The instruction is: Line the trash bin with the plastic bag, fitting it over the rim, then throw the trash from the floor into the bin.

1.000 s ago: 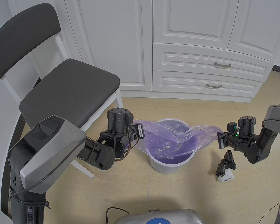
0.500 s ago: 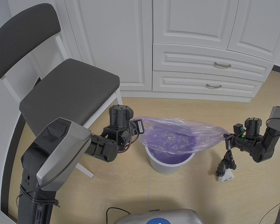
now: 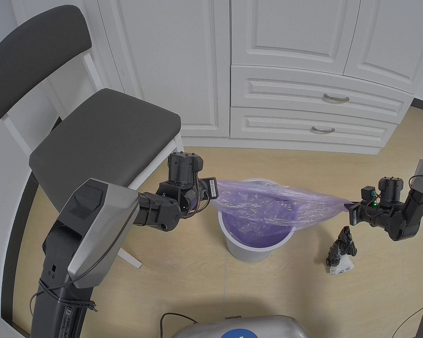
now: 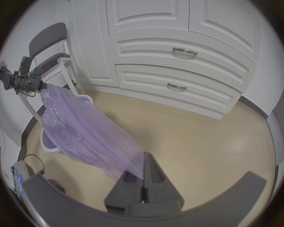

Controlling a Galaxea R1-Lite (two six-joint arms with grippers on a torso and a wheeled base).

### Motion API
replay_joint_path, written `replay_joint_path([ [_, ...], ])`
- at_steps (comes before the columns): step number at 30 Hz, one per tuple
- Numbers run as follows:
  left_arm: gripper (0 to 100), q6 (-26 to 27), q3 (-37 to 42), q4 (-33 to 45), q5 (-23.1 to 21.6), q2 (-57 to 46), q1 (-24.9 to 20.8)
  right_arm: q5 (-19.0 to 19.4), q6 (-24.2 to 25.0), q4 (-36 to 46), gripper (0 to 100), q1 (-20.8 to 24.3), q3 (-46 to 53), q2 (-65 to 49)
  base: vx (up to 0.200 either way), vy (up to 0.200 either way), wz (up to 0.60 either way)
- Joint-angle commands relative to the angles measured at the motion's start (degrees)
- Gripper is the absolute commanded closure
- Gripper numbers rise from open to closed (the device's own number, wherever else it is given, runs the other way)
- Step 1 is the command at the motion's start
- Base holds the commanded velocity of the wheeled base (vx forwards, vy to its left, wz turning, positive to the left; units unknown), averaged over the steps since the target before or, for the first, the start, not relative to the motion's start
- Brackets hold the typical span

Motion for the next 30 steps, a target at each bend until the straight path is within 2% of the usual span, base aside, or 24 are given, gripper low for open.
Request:
replay_joint_path([
  [1,100,0.1,2.4,0.4,0.0,-0.6,0.3,0.1,-0.1,0.1,100,-0.5,0.3,-0.4,0.0,0.0,0.0],
  [3,100,0.4,4.0,0.2,-0.1,-1.7,0.3,0.1,-0.1,0.1,100,-0.5,0.5,-0.7,0.0,0.0,0.0],
  [7,100,0.8,13.1,-0.3,-4.0,-6.1,0.3,0.6,-2.0,0.0,100,-0.5,3.0,-2.2,0.0,0.0,0.0],
  [8,100,0.8,13.1,-0.3,-4.0,-6.1,0.3,0.6,-2.0,0.0,100,-0.5,3.0,-2.2,0.0,0.0,0.0],
  [12,100,5.0,23.2,-0.4,-7.1,-10.4,2.1,2.1,-6.2,0.1,100,-0.4,5.9,-3.5,0.0,0.0,0.0],
  [18,100,8.4,31.9,-2.8,-11.1,-13.5,3.9,2.1,-10.0,0.2,100,-0.7,7.8,-4.0,0.0,0.0,0.0],
  [23,100,10.5,34.3,-3.6,-12.1,-14.1,4.5,2.1,-12.0,0.2,100,-0.8,9.5,-4.5,0.0,0.0,0.0],
  [30,100,10.7,35.1,-3.5,-12.2,-14.2,4.5,2.1,-12.8,0.2,100,-0.7,10.9,-5.1,0.0,0.0,0.0],
])
